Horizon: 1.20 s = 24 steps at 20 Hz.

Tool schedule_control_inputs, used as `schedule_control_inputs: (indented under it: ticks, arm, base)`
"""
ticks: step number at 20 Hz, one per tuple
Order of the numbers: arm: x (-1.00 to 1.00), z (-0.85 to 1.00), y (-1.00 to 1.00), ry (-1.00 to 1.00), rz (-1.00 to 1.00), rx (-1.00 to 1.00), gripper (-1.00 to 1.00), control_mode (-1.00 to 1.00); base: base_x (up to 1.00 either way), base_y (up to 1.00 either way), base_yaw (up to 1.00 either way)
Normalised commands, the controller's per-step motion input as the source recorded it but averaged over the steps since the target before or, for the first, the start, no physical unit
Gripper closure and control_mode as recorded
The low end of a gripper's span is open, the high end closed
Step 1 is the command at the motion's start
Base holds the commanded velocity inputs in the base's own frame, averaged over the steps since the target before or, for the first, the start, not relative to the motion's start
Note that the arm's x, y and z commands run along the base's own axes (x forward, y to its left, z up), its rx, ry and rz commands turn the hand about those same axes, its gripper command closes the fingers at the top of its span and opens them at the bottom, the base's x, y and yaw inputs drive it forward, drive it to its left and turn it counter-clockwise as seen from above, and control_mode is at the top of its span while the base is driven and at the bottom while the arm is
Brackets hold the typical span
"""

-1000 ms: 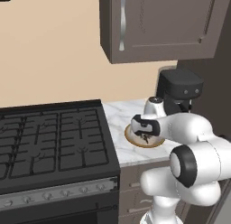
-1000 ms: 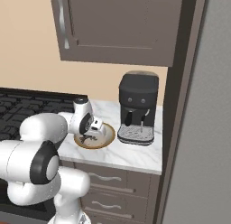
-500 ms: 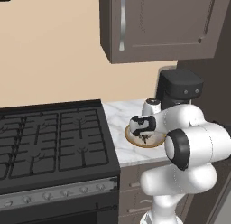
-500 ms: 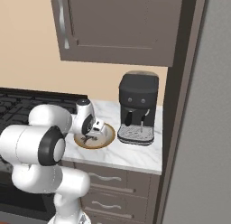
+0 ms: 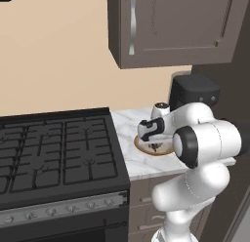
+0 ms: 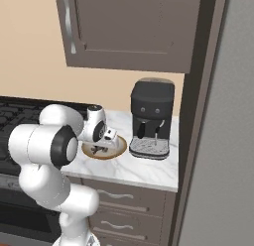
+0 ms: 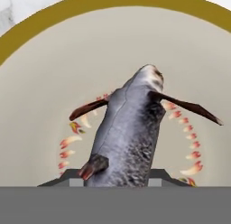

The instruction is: Take the lime, mushroom, and fish from the freezer and place them in the bowl on the counter.

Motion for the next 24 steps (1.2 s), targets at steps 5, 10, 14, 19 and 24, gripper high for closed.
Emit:
schedule_control_inputs:
  ticks: [5,10,14,19,24]
  arm:
    - [0.0,0.0,0.0,0.0,0.0,0.0,-1.0,-1.0]
    - [-0.03,0.0,0.0,0.0,0.0,0.0,-1.0,-1.0]
    - [-0.17,0.23,0.0,0.0,0.0,0.0,-1.0,-1.0]
    - [-0.31,0.58,0.0,0.0,-0.01,0.0,-1.0,-1.0]
    - [-0.6,0.55,0.0,0.0,-0.01,-0.01,-1.0,-1.0]
  base:
    - [0.0,0.0,0.0]
    - [0.0,0.0,0.0]
    - [0.0,0.0,0.0]
    - [0.0,0.0,0.0]
    - [0.0,0.0,0.0]
